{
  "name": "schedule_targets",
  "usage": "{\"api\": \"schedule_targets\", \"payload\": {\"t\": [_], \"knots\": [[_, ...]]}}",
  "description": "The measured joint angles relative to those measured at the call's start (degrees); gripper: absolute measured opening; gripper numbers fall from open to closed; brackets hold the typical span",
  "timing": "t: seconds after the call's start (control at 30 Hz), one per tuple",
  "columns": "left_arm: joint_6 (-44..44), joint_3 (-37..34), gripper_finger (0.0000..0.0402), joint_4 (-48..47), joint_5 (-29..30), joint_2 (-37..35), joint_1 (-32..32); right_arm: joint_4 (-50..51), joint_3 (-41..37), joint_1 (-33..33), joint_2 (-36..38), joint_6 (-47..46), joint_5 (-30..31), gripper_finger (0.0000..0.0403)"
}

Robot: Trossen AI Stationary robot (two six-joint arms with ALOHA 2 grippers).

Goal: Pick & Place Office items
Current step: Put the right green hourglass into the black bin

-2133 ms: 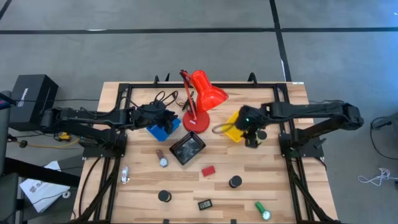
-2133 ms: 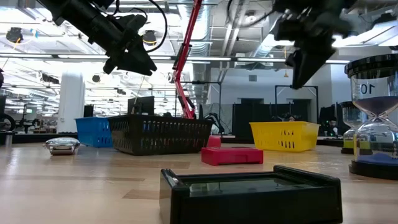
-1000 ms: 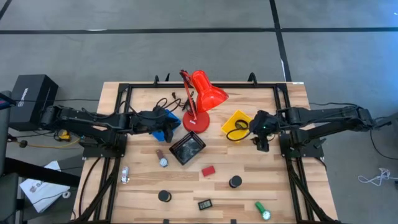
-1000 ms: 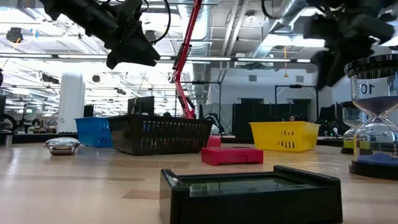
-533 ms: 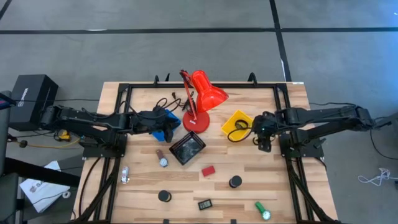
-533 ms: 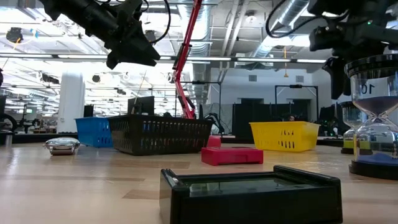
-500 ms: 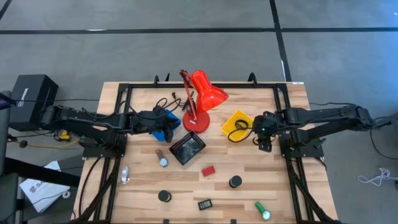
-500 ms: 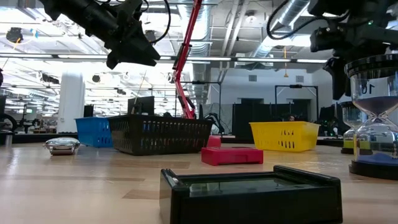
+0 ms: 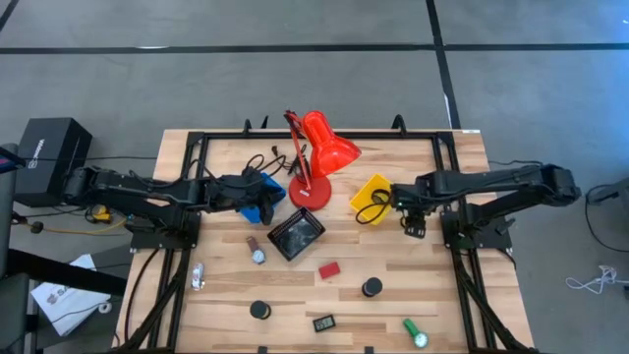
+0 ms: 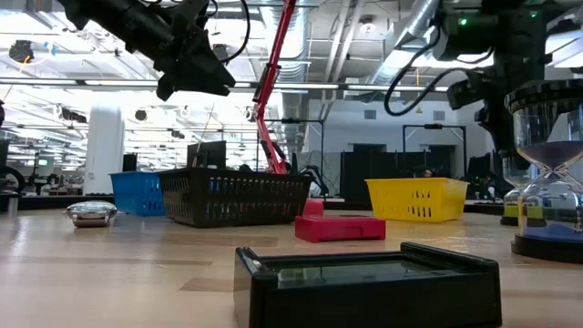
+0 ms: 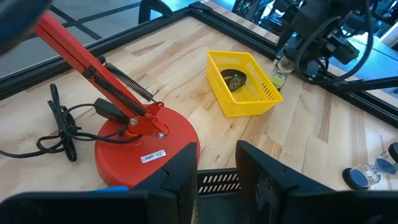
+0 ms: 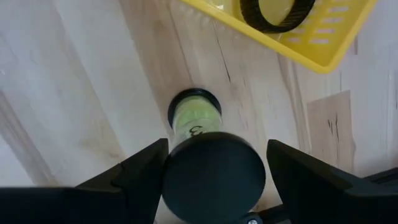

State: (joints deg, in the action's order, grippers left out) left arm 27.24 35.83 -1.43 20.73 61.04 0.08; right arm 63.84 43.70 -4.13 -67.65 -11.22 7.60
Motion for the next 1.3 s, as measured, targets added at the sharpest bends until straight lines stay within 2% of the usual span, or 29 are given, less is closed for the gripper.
{"api": "schedule_targets", "payload": {"t": [0.2,0.5,0.77,0.87,1.03,1.3], "knots": [[0.0,-0.01,0.0106,0.28,0.0,0.0,0.0,0.49,0.0,-0.1,-1.06,1.15,-0.2,0.0252],[0.0,0.0,0.0106,0.35,0.0,0.0,0.0,0.45,0.02,-0.09,-0.86,1.16,-3.23,0.0201],[0.0,0.0,0.0106,0.39,0.0,0.0,-0.01,0.46,1.44,0.03,-0.93,1.15,-5.44,0.0217],[0.0,0.0,0.0106,0.41,0.0,0.0,0.0,0.34,3.55,0.38,-0.93,1.13,-7.54,0.0202],[0.02,0.0,0.0106,0.44,0.0,0.0,0.0,-0.01,7.49,2.64,-0.93,0.39,-8.49,0.02],[0.02,0.0,0.0106,0.52,0.0,0.0,0.0,-12.99,11.91,8.63,-1.51,2.33,-9.33,0.0207]]}}
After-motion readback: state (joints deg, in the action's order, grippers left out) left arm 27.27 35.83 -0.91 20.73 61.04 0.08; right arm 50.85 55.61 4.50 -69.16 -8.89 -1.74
